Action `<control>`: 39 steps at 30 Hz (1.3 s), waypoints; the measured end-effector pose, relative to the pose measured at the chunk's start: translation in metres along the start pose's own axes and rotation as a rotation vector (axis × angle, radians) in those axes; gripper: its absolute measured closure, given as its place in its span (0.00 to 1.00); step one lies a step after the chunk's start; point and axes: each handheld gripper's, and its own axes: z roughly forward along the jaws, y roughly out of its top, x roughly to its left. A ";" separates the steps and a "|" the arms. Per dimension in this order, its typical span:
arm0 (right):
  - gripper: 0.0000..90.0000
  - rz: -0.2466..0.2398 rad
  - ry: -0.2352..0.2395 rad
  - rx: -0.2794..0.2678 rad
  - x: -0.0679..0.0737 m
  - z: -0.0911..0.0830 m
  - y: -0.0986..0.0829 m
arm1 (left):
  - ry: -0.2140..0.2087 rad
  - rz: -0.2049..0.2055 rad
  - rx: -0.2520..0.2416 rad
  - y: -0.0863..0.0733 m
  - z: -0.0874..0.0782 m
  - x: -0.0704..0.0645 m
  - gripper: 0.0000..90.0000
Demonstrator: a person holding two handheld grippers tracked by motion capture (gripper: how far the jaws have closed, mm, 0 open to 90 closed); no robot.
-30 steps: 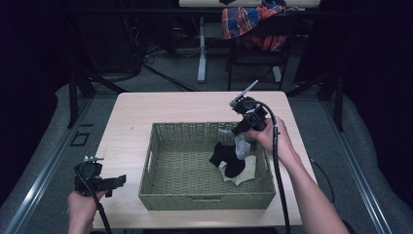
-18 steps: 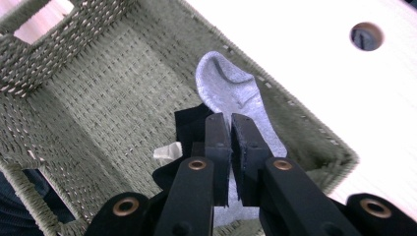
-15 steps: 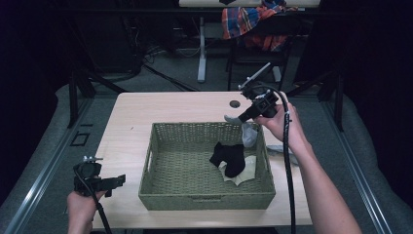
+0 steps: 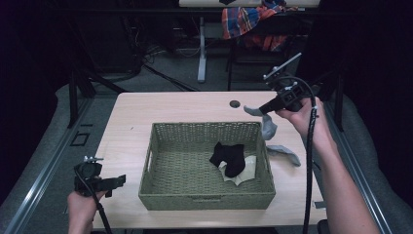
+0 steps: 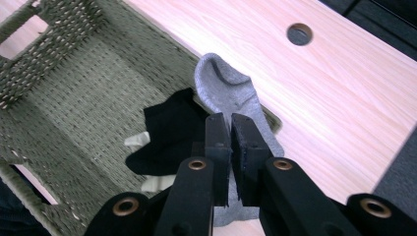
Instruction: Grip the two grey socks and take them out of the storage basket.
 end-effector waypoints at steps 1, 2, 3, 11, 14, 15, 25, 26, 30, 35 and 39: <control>0.96 0.013 -0.011 -0.005 -0.006 -0.004 -0.006 | 0.000 0.001 -0.002 0.000 0.001 -0.001 0.06; 0.96 0.021 -0.015 -0.009 -0.009 -0.006 -0.009 | 0.000 0.001 -0.002 0.000 0.001 -0.001 0.06; 0.96 0.029 -0.019 -0.016 -0.012 -0.007 -0.012 | -0.001 0.001 -0.001 0.000 0.001 -0.001 0.06; 0.96 0.099 -0.043 -0.005 -0.039 -0.010 -0.041 | 0.001 0.003 0.002 0.000 0.001 -0.002 0.06; 0.96 0.135 -0.040 -0.007 -0.046 -0.006 -0.052 | 0.001 0.007 0.007 0.000 0.001 -0.003 0.06; 0.96 0.141 -0.040 -0.006 -0.048 -0.004 -0.055 | 0.002 0.007 0.004 0.000 0.001 -0.003 0.06; 0.96 0.220 -0.016 0.026 -0.067 0.022 -0.082 | 0.002 0.005 0.005 0.000 0.002 -0.003 0.06; 0.96 0.220 -0.016 0.026 -0.067 0.022 -0.082 | 0.002 0.005 0.005 0.000 0.002 -0.003 0.06; 0.96 0.242 -0.026 0.053 -0.074 0.037 -0.093 | 0.002 0.008 0.005 0.000 0.002 -0.003 0.06; 0.96 0.267 -0.026 0.066 -0.080 0.050 -0.101 | 0.000 0.009 0.009 0.000 0.003 -0.004 0.06; 0.96 0.277 -0.036 0.106 -0.085 0.067 -0.108 | 0.001 0.017 0.013 0.000 0.003 -0.004 0.06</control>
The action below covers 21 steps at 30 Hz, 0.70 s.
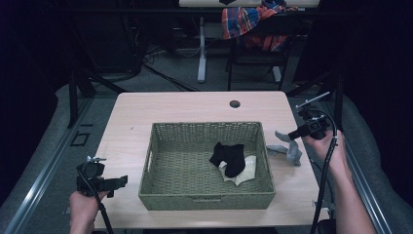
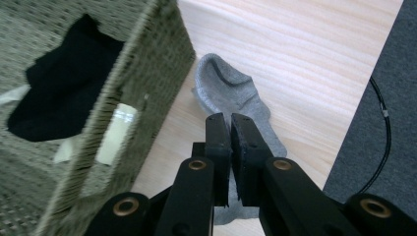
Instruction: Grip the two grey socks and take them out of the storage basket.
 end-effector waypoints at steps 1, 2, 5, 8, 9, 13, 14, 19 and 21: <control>0.96 0.001 0.002 0.007 -0.001 0.003 -0.001 | 0.000 0.000 0.000 0.000 0.000 0.000 0.06; 0.96 0.003 -0.010 0.008 -0.001 0.006 -0.002 | -0.001 0.002 0.000 0.000 0.000 0.000 0.06; 0.96 0.002 -0.006 0.018 -0.004 0.015 -0.004 | -0.001 0.001 0.000 0.000 0.000 -0.001 0.06; 0.96 0.008 -0.004 0.025 -0.006 0.025 -0.005 | 0.000 0.004 -0.001 0.000 0.000 -0.001 0.06; 0.96 0.016 -0.008 0.026 -0.007 0.028 -0.005 | 0.000 0.004 -0.001 0.000 0.000 -0.001 0.06; 0.96 0.036 0.007 0.034 -0.010 0.042 -0.006 | -0.001 0.006 -0.001 0.000 0.001 -0.001 0.06; 0.96 0.017 0.015 0.058 -0.012 0.051 -0.006 | -0.001 0.009 -0.001 0.001 0.001 -0.002 0.06; 0.96 0.017 0.013 0.090 -0.012 0.065 -0.007 | -0.004 0.010 -0.001 0.001 0.001 -0.002 0.06; 0.96 0.026 0.030 0.087 -0.013 0.073 -0.009 | -0.002 0.011 0.002 0.001 0.001 -0.002 0.06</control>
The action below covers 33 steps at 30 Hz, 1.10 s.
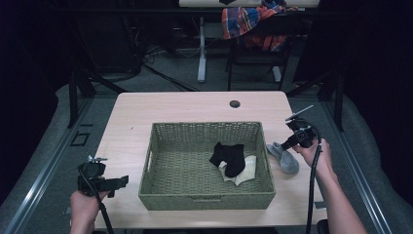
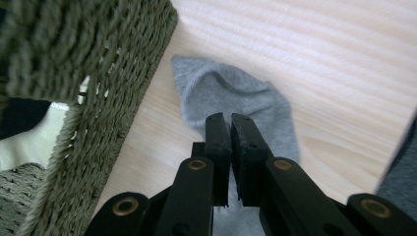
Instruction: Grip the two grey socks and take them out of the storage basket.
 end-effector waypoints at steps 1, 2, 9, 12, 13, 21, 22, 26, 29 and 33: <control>0.96 0.006 0.007 0.005 0.000 0.004 -0.001 | -0.002 0.001 0.000 0.000 0.000 0.000 0.06; 0.95 -0.007 0.012 0.037 -0.003 0.010 0.000 | -0.002 0.003 0.000 0.000 0.000 -0.001 0.06; 0.77 -0.018 0.008 0.021 -0.002 0.005 -0.001 | 0.001 0.001 0.000 0.000 0.000 0.000 0.06; 0.60 -0.035 0.006 -0.011 0.001 -0.008 -0.004 | 0.002 0.000 0.000 0.000 0.000 0.000 0.06; 0.54 -0.037 0.004 -0.027 0.002 -0.013 -0.006 | 0.000 -0.001 -0.003 0.000 0.000 0.000 0.06; 0.20 -0.058 0.034 -0.174 0.010 -0.053 -0.030 | 0.002 -0.003 -0.005 -0.001 -0.001 0.000 0.06; 0.20 -0.058 0.034 -0.174 0.010 -0.053 -0.030 | 0.002 -0.003 -0.005 -0.001 -0.001 0.000 0.06; 0.12 -0.069 0.023 -0.187 0.009 -0.060 -0.050 | 0.003 -0.005 -0.008 -0.001 -0.001 0.000 0.06; 0.09 -0.076 0.006 -0.194 0.009 -0.061 -0.062 | 0.004 -0.002 -0.004 -0.001 -0.001 0.000 0.06; 0.04 -0.081 -0.003 -0.194 0.012 -0.060 -0.076 | 0.004 -0.006 -0.007 -0.001 -0.002 0.001 0.06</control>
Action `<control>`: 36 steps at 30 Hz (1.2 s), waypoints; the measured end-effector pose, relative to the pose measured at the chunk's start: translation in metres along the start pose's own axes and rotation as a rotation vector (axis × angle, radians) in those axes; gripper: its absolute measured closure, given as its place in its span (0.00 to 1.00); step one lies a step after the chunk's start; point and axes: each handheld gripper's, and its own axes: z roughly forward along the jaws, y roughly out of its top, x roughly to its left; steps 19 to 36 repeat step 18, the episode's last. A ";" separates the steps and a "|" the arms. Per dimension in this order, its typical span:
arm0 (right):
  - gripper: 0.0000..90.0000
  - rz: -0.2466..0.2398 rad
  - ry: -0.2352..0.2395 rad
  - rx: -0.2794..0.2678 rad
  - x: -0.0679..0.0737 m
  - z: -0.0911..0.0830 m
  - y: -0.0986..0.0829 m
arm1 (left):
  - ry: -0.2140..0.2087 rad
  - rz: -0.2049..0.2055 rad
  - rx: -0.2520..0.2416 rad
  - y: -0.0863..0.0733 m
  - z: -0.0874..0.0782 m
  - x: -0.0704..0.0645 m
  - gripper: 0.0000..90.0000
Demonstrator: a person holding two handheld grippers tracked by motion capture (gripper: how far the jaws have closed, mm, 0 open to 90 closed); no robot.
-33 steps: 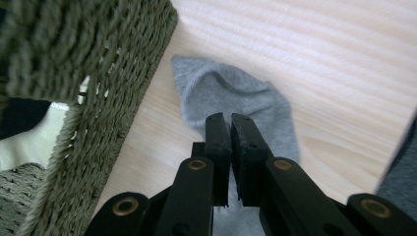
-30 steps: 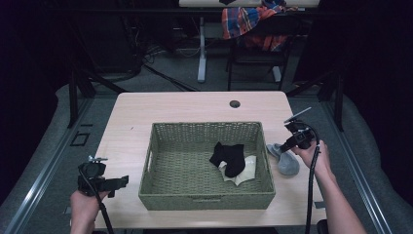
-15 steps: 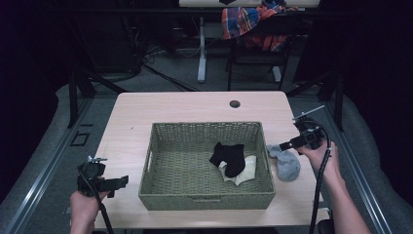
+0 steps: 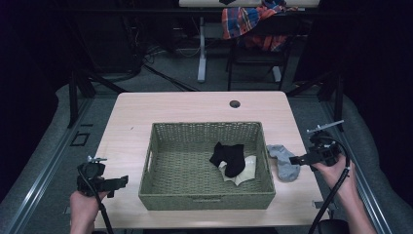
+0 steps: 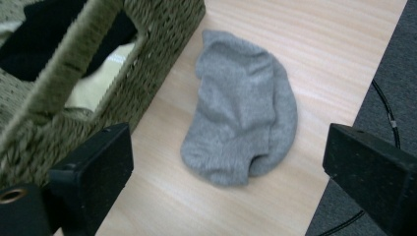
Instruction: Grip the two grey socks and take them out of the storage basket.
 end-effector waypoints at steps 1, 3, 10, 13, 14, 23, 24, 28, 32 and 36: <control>0.04 -0.003 0.001 -0.001 0.001 0.000 -0.003 | 0.000 -0.002 0.002 0.000 0.000 0.000 0.06; 0.03 -0.003 0.002 -0.002 0.003 0.001 -0.009 | 0.001 -0.002 0.003 0.000 0.000 0.001 0.06; 0.00 -0.015 0.022 0.047 0.013 0.008 -0.025 | 0.002 0.005 0.003 0.001 0.001 -0.001 0.06; 0.00 -0.024 0.025 0.068 0.013 0.010 -0.026 | 0.004 0.004 0.003 0.000 0.001 -0.001 0.06; 0.00 -0.026 0.027 0.068 0.013 0.010 -0.026 | 0.005 0.004 0.003 0.001 0.001 -0.001 0.06; 0.00 -0.019 0.037 0.072 0.013 0.013 -0.026 | 0.004 0.007 0.005 0.001 0.001 -0.001 0.06; 0.00 -0.019 0.037 0.072 0.013 0.013 -0.026 | 0.004 0.007 0.005 0.001 0.001 -0.001 0.06; 0.00 -0.019 0.037 0.072 0.013 0.013 -0.026 | 0.004 0.007 0.005 0.001 0.001 -0.001 0.06; 0.00 -0.019 0.037 0.072 0.013 0.013 -0.026 | 0.004 0.007 0.005 0.001 0.001 -0.001 0.06; 0.00 -0.019 0.037 0.072 0.013 0.013 -0.026 | 0.004 0.007 0.005 0.001 0.001 -0.001 0.06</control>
